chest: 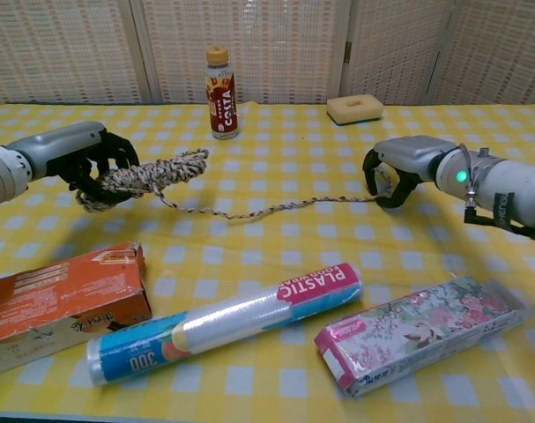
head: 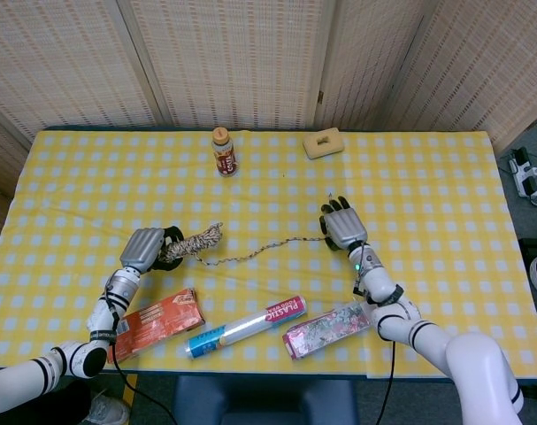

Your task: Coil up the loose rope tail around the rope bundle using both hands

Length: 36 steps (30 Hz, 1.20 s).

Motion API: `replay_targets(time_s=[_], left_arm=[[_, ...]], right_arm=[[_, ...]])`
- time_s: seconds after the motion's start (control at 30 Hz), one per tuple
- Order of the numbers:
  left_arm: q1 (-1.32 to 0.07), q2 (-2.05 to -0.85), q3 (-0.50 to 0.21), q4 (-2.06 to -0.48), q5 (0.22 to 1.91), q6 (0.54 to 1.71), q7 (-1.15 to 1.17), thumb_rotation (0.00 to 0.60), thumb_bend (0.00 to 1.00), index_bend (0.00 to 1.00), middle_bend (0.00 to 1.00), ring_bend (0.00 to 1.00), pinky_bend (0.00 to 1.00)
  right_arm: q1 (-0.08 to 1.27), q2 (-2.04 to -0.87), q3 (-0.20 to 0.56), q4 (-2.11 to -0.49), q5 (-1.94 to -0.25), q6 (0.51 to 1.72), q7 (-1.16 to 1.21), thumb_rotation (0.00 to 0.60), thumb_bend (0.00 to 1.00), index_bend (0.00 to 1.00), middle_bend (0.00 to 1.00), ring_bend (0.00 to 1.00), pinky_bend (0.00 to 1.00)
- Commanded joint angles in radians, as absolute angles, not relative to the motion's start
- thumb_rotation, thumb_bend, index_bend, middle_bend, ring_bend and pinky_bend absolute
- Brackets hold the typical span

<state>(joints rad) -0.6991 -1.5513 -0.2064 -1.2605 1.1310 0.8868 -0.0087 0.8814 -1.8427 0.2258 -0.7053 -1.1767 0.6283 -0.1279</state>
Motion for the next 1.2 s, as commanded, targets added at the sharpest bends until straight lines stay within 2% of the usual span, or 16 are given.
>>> replay_targets(time_s=[0.03,0.23,0.6,0.9,1.2], left_arm=[[-0.699,-1.551,-0.206,-1.26,1.131,0.887,-0.009,0.6,0.67,0.79,0.75,0.72,0.78],[-0.697,-1.551,-0.212,-1.264,1.134,0.89,-0.021,0.6,0.67,0.79,0.75,0.72,0.78],[-0.69,-1.544,-0.224,-1.288,1.17,0.92,-0.076,0.6,0.68,0.79,0.75,0.72,0.78],[-0.683,-1.536,-0.227,-1.349,1.235,0.962,-0.145,0.6,0.68,0.78,0.75,0.72,0.78],[-0.709,-1.5,-0.212,-1.48,1.352,0.972,-0.208,0.6,0.69,0.78,0.75,0.72,0.78]], right_arm=[[0.882,-1.845,0.225,-0.703,-1.177,0.628,-0.127,0.6,0.4,0.55,0.22,0.1,0.0],[0.88,-1.846,0.221,-0.701,-1.179,0.632,-0.127,0.6,0.4,0.59,0.24,0.11,0.0],[0.854,-1.795,0.214,-0.769,-1.215,0.694,-0.089,0.6,0.47,0.66,0.29,0.14,0.0],[0.821,-1.701,0.209,-0.932,-1.251,0.769,-0.064,0.6,0.49,0.71,0.33,0.18,0.0],[0.818,-1.628,0.252,-1.137,-1.217,0.799,-0.062,0.6,0.49,0.72,0.34,0.21,0.0]])
